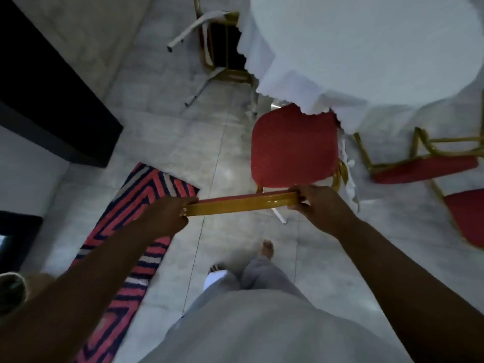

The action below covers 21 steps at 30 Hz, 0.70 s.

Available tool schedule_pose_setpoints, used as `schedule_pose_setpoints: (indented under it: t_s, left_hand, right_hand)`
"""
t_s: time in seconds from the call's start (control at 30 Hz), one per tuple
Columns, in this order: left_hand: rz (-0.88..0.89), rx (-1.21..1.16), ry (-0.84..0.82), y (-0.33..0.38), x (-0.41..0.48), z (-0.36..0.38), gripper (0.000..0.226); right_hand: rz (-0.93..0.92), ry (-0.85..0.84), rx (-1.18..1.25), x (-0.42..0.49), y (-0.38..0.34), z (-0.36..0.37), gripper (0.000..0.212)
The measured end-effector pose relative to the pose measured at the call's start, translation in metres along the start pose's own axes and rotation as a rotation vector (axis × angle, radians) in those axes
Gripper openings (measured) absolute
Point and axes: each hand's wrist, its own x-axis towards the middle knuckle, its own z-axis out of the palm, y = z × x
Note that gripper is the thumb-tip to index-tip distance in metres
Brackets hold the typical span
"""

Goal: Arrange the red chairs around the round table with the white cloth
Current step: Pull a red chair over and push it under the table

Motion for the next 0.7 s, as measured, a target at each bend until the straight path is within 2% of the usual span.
schedule_pose_setpoints:
  t_s: [0.1, 0.23, 0.47, 0.6, 0.7]
  left_hand:
    - [0.059, -0.032, -0.014, 0.041, 0.003, 0.004, 0.065]
    - [0.096, -0.016, 0.038, 0.107, 0.003, 0.01, 0.066]
    - [0.156, 0.186, 0.132, 0.231, 0.006, 0.023, 0.057]
    - [0.196, 0.007, 0.043, 0.268, 0.019, 0.037, 0.068]
    - [0.123, -0.007, 0.041, 0.282, 0.037, 0.051, 0.066]
  right_hand:
    - [0.059, 0.012, 0.012, -0.024, 0.014, -0.027, 0.028]
    - [0.027, 0.054, -0.14, -0.055, 0.028, -0.068, 0.025]
    - [-0.008, 0.068, -0.274, -0.106, 0.086, -0.113, 0.027]
    - [-0.009, 0.051, -0.219, -0.14, 0.148, -0.139, 0.028]
    - [-0.004, 0.064, -0.157, -0.163, 0.193, -0.154, 0.033]
